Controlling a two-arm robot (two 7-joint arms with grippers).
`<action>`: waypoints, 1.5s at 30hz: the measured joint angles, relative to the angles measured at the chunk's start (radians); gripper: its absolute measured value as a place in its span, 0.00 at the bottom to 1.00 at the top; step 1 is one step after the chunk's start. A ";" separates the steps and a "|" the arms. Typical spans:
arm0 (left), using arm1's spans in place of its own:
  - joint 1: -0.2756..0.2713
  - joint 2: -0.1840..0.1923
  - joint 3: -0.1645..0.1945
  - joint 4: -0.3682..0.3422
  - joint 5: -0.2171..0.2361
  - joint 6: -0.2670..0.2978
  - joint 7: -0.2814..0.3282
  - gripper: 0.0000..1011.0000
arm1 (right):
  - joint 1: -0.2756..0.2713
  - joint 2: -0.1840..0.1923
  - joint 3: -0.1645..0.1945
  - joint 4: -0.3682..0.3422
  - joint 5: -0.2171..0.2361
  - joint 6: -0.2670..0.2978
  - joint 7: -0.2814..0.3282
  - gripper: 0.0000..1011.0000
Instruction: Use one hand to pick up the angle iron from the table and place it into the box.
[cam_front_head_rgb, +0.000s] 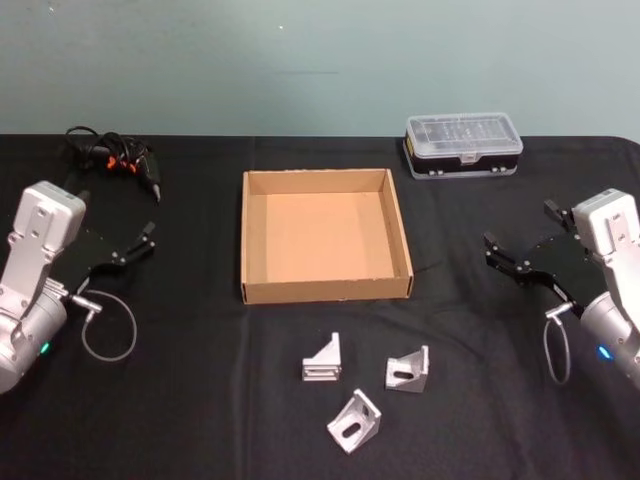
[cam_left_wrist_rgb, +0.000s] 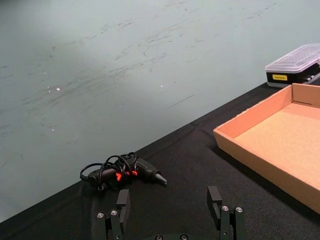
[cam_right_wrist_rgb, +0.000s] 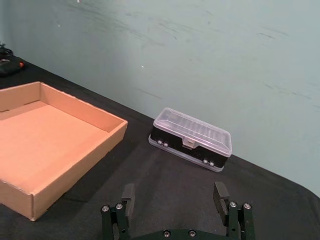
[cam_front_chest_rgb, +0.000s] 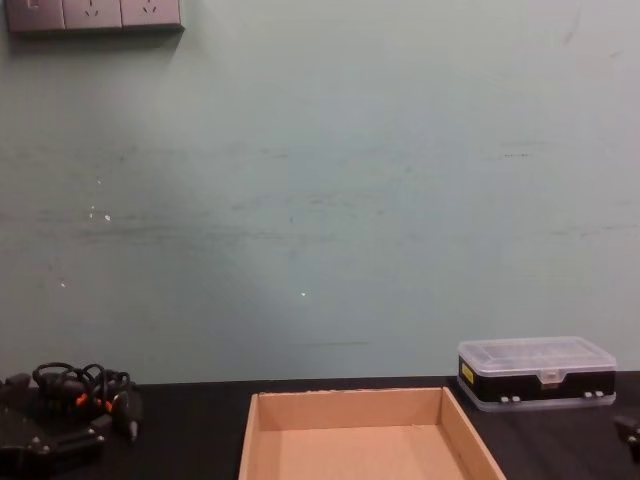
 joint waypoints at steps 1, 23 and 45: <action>0.000 0.000 0.000 0.000 0.000 0.000 0.000 1.00 | -0.003 0.003 0.003 -0.006 0.000 0.001 0.005 0.99; 0.000 0.000 0.000 0.000 0.000 0.000 0.000 1.00 | -0.073 0.242 0.068 -0.273 0.135 0.148 0.410 0.99; 0.000 0.000 0.000 0.000 0.000 0.000 0.000 1.00 | -0.021 0.335 -0.001 -0.293 0.199 0.251 0.776 0.99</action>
